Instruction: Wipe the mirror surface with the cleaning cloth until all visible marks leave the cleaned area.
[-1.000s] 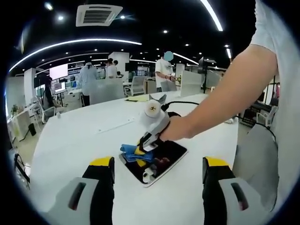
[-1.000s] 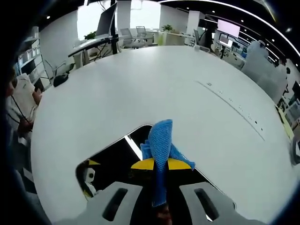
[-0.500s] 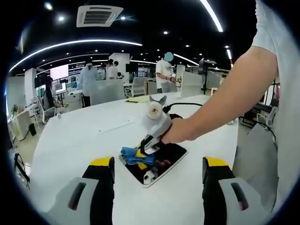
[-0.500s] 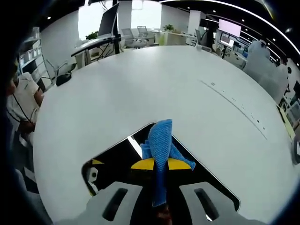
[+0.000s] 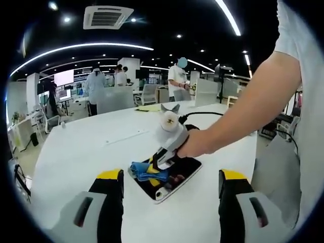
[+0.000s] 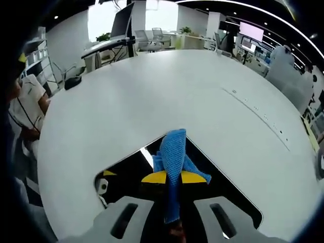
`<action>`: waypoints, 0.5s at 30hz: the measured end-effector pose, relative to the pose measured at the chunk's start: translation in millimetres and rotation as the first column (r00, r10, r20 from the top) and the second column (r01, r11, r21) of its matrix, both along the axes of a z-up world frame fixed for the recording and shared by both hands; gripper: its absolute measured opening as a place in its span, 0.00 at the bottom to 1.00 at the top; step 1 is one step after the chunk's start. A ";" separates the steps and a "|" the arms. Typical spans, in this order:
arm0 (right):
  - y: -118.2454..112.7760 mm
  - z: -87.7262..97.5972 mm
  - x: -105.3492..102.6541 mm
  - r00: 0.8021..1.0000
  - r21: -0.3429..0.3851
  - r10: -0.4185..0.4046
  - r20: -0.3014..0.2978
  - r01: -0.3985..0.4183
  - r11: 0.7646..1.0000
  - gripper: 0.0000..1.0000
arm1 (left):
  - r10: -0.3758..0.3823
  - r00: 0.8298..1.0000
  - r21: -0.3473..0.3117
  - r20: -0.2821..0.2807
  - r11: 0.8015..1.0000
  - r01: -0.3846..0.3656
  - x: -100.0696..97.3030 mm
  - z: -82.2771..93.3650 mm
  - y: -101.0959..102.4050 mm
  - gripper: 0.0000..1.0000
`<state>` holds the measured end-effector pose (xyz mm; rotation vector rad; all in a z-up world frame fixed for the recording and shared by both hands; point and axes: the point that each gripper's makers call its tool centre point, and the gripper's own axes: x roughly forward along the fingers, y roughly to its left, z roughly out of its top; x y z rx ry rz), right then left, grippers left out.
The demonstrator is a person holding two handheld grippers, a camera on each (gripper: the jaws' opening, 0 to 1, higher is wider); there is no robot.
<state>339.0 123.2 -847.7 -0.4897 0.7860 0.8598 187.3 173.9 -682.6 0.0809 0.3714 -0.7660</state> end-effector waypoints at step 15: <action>4.5 0.3 -14.2 1.000 0.010 0.014 0.003 -0.014 1.000 0.02 | -0.004 1.000 -0.002 0.000 1.000 0.004 -1.5 -0.1 -2.1 0.77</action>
